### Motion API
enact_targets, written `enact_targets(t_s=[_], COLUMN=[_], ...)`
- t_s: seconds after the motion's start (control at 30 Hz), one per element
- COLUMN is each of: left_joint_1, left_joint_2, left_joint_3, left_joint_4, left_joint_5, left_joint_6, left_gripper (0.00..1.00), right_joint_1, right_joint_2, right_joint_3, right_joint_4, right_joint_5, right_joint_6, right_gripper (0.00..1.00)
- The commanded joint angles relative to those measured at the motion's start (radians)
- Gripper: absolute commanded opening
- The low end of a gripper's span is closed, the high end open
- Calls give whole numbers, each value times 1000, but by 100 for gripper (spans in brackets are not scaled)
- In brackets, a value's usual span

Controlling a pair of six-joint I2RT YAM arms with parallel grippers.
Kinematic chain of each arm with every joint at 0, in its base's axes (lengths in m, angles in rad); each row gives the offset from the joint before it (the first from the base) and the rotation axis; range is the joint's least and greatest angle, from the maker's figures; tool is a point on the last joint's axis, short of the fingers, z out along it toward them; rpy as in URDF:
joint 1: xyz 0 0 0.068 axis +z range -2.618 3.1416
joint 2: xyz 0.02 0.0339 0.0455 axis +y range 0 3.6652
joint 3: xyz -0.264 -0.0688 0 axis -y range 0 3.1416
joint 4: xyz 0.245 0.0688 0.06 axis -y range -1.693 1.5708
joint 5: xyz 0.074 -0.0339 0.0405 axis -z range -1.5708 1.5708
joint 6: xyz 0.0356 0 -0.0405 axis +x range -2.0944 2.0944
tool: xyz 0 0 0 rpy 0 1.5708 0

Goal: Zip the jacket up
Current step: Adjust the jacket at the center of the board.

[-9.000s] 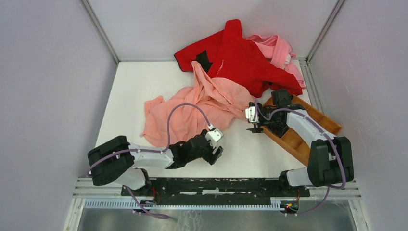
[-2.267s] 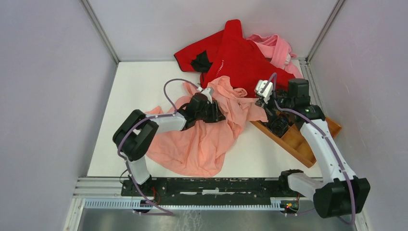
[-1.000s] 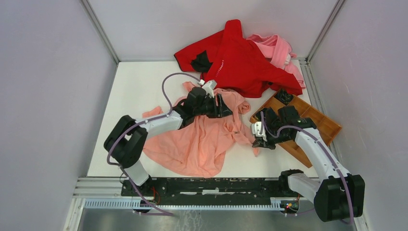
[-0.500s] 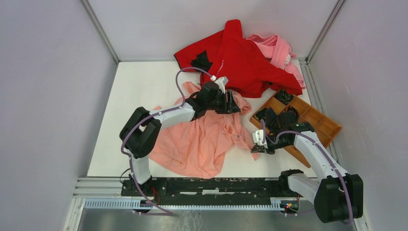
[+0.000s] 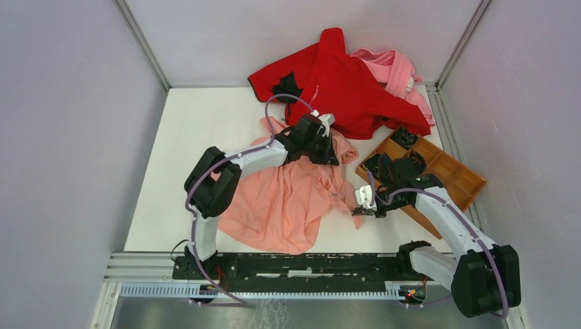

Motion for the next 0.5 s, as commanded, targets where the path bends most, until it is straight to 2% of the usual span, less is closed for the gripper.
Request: enact_targets(t_s=[0.0,0.3,0.37,0.47], left_joint_1=[7,118,138,157], left_joint_2=[6,-148,-159,-169], left_joint_3=[115,134,136,157], left_joint_4=[-57,-58,-42,-63], left_joint_5=[82,139,191,248], left_joint_6=[86,114,104,104], left_gripper=[3,2,2,2], right_joint_1=[72,219,269,362], right_joint_2=[13,79,97,117], right_joint_3=[25,163,183,199], right_joint_4=[43,12,43,175], right_joint_5=[8,34,24,44], right_joint_6=[39,61,104,246], right_gripper=[0,1,1,1])
